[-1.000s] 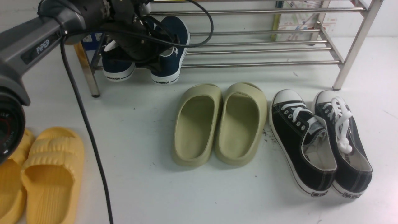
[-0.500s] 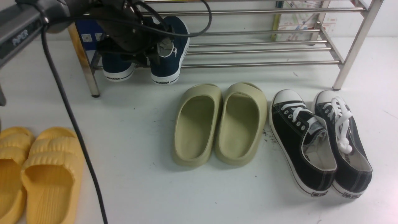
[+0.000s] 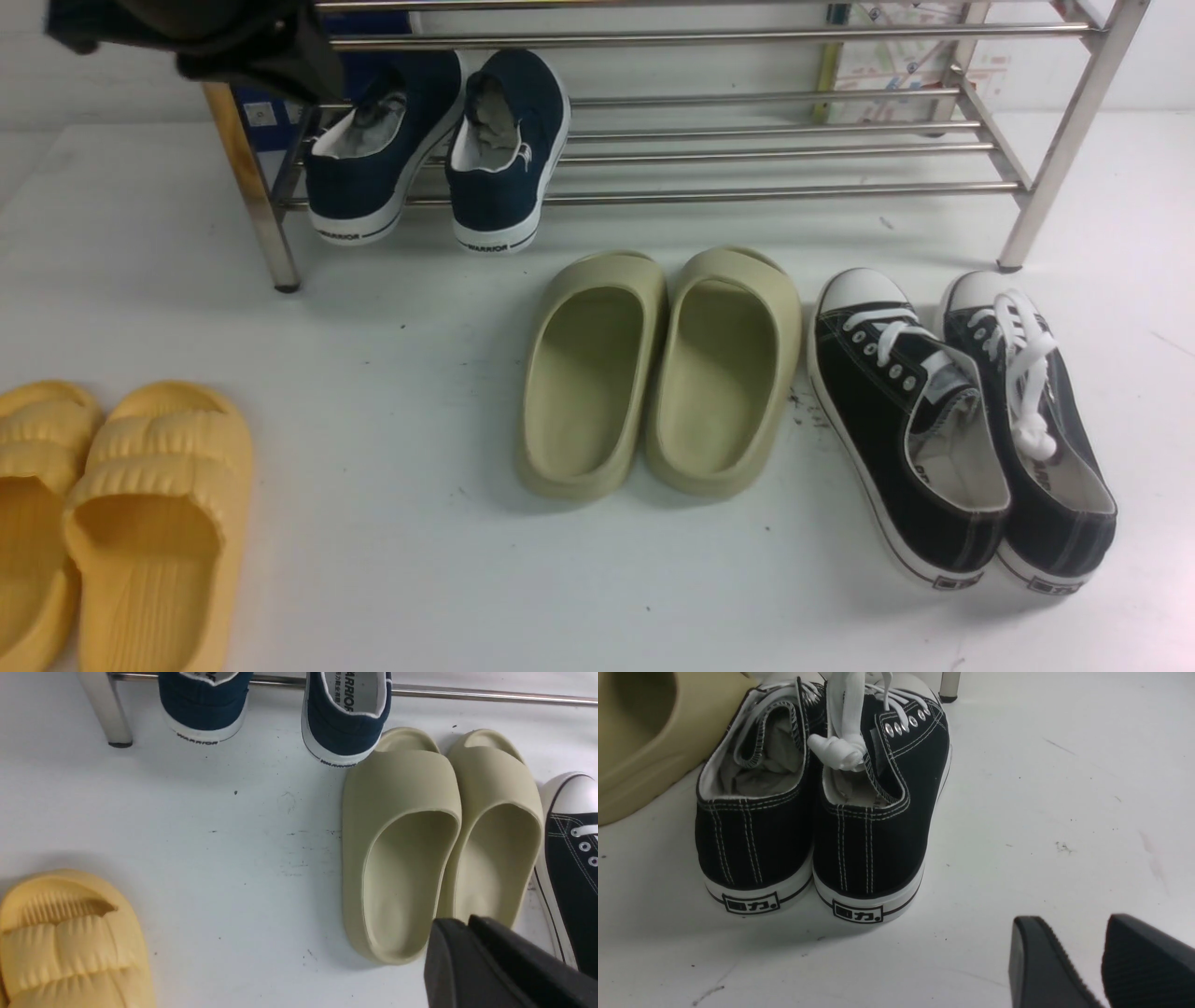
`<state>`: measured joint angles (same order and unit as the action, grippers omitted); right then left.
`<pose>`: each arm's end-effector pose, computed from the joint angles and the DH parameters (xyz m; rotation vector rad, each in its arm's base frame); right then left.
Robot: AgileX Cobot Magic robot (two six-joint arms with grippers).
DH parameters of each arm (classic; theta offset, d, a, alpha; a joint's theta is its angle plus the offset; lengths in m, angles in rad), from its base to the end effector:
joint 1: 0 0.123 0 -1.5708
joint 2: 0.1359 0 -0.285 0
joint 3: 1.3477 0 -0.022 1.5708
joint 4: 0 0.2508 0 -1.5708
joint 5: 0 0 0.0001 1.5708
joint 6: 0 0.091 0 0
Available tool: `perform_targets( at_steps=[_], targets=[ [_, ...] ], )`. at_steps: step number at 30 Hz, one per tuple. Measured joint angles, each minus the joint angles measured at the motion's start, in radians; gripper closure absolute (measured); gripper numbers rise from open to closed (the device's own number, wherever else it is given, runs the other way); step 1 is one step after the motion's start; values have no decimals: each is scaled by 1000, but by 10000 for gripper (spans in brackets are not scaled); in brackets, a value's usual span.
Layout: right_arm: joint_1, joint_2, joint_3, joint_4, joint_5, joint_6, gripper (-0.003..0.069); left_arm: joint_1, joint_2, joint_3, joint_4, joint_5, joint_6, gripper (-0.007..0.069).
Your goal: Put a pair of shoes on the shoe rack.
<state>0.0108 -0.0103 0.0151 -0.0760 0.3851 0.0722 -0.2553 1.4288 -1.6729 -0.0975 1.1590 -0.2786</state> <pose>0.0522 -0.0020 0.1741 0.0112 1.8724 -0.0181 0.2782 -0.0810 0.4437 -0.0334 2.4257 -0.3718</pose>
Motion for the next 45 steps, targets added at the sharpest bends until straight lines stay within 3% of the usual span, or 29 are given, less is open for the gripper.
perform_targets(
  at_steps=[3,7,15,41,45],
  targets=[
    [0,0,0,0,0,0,413,0,-128,122,3,-30,-5,637],
    [0,0,0,0,0,0,413,0,-413,446,4,-107,-17,638],
    [0,0,0,0,0,0,413,0,-673,807,3,-230,-62,638],
    [0,0,0,0,0,0,413,-1,-716,836,0,-265,-62,638],
    [0,0,0,0,0,0,413,-44,-709,837,35,-265,-62,638]
  ],
)
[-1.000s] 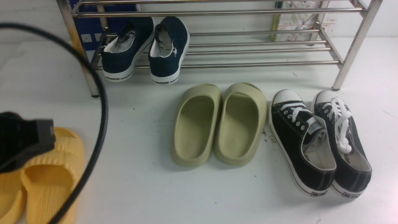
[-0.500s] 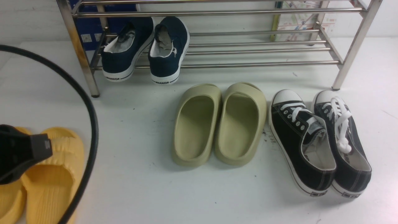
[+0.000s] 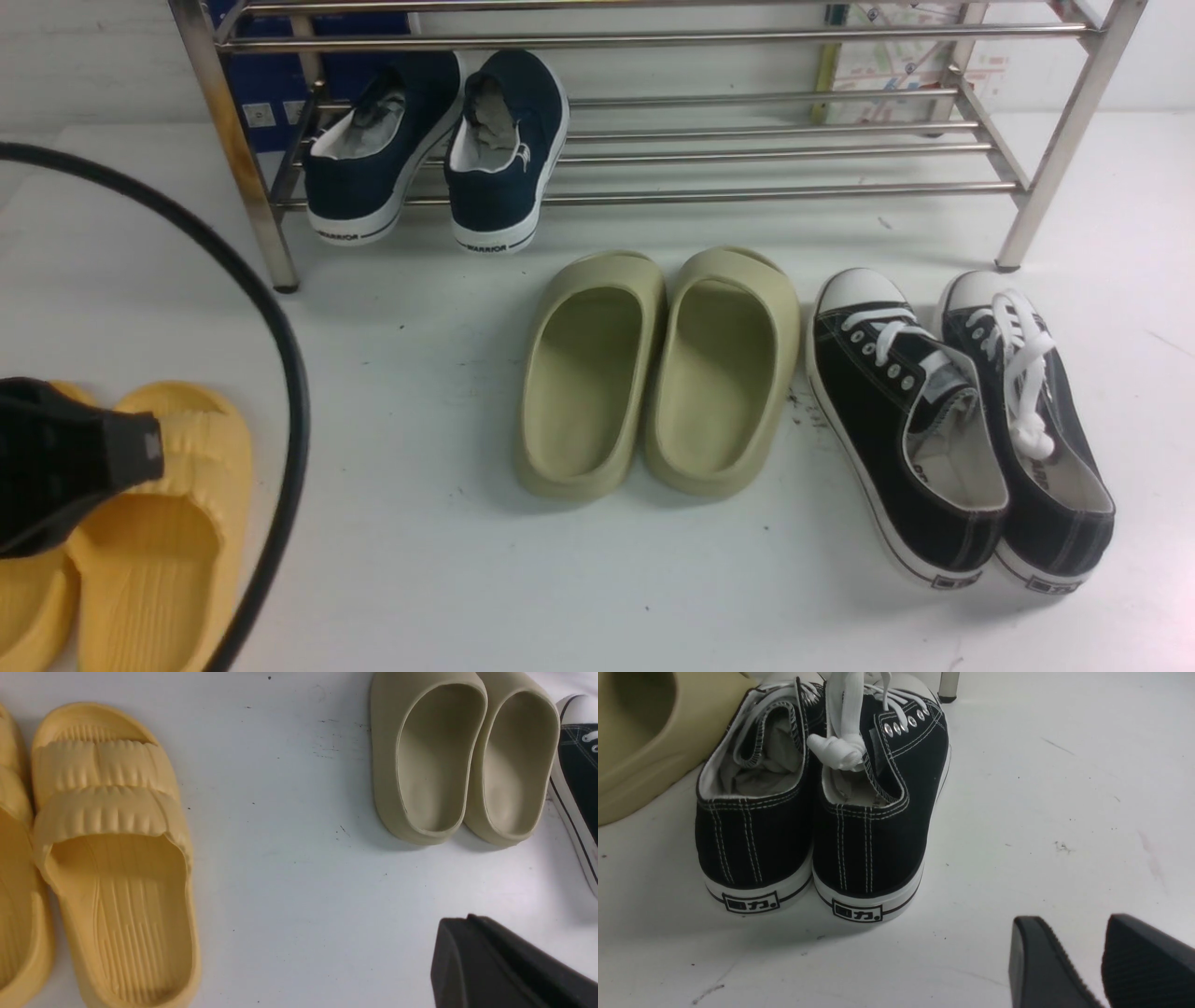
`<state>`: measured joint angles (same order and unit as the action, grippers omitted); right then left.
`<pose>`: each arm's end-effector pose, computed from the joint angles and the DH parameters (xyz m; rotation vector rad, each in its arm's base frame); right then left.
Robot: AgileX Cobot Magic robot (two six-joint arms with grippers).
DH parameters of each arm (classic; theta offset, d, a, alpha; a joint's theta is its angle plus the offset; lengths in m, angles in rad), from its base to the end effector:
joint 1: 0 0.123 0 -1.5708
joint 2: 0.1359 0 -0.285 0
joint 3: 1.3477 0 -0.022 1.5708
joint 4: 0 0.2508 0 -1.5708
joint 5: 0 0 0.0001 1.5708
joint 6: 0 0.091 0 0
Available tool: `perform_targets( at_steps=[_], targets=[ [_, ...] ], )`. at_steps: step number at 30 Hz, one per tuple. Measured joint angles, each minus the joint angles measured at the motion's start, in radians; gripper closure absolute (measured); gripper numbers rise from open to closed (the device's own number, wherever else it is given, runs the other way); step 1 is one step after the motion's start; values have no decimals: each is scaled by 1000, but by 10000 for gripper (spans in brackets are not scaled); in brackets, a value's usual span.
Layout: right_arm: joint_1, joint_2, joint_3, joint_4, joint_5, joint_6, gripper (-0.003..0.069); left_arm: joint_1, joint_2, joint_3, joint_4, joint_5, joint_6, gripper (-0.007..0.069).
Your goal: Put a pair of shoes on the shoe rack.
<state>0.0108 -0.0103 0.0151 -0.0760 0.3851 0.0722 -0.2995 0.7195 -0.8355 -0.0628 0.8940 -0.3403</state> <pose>0.0522 -0.0020 0.1741 0.0112 1.8724 -0.0181 0.1175 -0.0409 0.3524 -0.0655 2.2927 -0.4130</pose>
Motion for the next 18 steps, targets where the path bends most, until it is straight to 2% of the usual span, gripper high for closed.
perform_targets(
  at_steps=[8,13,18],
  targets=[
    [0,0,0,0,0,0,413,-12,1,10,50,-59,0,638],
    [0,0,0,0,0,0,413,-2,-60,117,147,-243,0,638],
    [0,0,0,0,0,0,413,85,-214,326,173,-471,0,638]
  ],
)
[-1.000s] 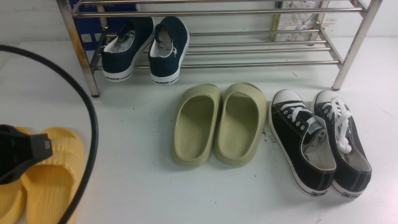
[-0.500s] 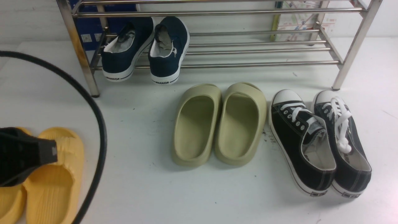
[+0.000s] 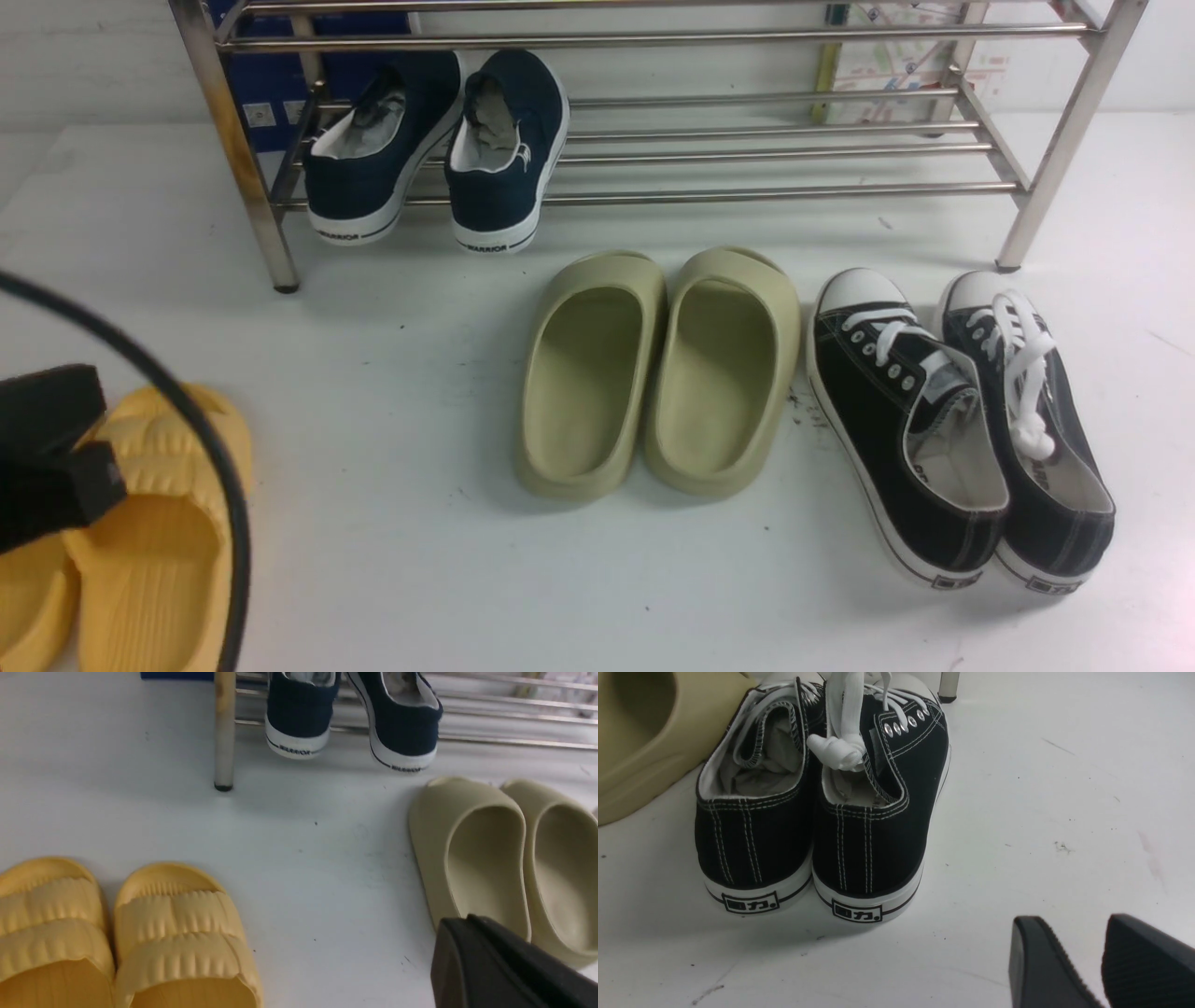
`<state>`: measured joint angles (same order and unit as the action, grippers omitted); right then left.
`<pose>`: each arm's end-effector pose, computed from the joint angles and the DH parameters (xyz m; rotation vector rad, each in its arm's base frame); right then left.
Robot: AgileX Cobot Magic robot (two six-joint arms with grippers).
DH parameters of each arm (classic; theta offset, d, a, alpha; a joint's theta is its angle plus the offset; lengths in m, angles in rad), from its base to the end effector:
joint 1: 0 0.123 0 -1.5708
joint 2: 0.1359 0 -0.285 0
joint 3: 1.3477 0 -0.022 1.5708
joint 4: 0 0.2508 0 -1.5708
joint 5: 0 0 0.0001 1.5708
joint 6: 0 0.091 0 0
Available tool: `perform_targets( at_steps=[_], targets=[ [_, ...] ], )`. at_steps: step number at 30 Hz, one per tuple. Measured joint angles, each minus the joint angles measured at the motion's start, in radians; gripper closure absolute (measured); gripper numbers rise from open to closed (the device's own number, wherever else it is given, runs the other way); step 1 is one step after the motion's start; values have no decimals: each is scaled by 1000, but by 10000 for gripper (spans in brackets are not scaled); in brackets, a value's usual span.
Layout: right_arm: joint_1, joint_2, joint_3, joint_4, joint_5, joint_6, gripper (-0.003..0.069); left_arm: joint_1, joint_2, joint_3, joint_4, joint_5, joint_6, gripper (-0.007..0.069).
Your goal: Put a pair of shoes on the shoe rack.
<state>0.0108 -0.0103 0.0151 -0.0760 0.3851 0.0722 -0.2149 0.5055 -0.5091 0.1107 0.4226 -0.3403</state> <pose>0.0522 -0.0020 0.1741 0.0112 1.8724 -0.0181 0.1039 -0.0184 0.3087 -0.0542 1.9080 -0.2650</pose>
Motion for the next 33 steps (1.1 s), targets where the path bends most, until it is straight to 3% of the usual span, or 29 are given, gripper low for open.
perform_targets(
  at_steps=[5,14,20,33],
  targets=[
    [0,0,0,0,0,0,413,34,-178,213,-40,-110,0,638],
    [0,0,0,0,0,0,413,38,-473,504,-50,-122,1,638],
    [0,0,0,0,0,0,413,54,-516,538,-66,-19,1,638],
    [0,0,0,0,0,0,413,60,-516,539,-66,-15,5,632]
  ],
)
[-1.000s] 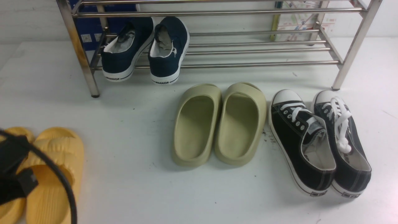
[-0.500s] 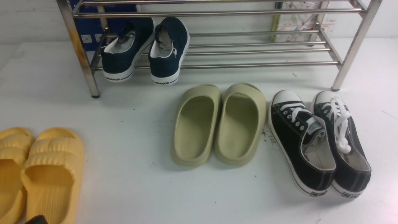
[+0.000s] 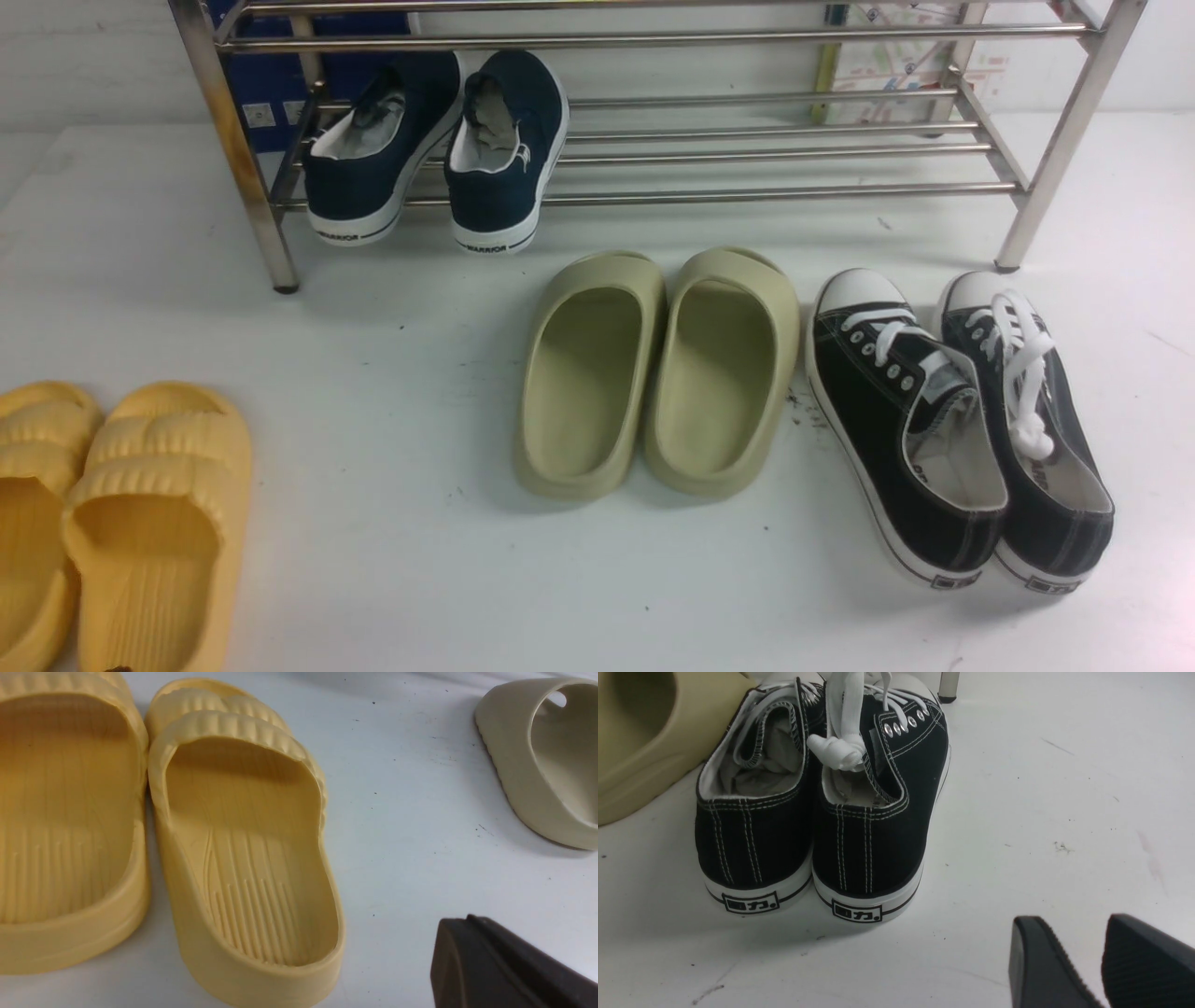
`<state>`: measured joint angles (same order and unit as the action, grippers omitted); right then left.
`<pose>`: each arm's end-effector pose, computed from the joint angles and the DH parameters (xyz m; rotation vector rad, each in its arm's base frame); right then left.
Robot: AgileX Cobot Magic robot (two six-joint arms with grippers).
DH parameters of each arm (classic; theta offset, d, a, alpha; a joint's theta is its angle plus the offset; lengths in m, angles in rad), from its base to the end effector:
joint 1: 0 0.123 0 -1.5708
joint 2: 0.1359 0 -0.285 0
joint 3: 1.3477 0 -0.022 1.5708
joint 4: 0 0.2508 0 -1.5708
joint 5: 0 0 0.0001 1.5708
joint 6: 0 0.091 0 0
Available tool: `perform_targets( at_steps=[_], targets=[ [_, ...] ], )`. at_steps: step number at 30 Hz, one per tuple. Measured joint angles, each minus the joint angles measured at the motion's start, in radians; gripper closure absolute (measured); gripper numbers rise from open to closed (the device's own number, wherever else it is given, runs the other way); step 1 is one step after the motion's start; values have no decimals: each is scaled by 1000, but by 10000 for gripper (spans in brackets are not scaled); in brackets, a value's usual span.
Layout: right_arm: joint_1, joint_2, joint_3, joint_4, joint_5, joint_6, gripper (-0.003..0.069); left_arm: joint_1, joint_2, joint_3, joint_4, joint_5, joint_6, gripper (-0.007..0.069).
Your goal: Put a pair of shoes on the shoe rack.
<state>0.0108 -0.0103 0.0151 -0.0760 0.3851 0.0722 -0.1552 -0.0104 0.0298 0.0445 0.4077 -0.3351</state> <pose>0.0522 -0.0020 0.1741 0.0112 1.8724 -0.0181 0.0514 -0.0064 0.1672 -0.1454 1.9151 -0.2862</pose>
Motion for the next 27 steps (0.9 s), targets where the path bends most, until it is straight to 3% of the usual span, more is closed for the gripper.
perform_targets(
  at_steps=[27],
  targets=[
    [0,0,0,0,0,0,413,0,0,0,0,-1,0,607]
  ],
)
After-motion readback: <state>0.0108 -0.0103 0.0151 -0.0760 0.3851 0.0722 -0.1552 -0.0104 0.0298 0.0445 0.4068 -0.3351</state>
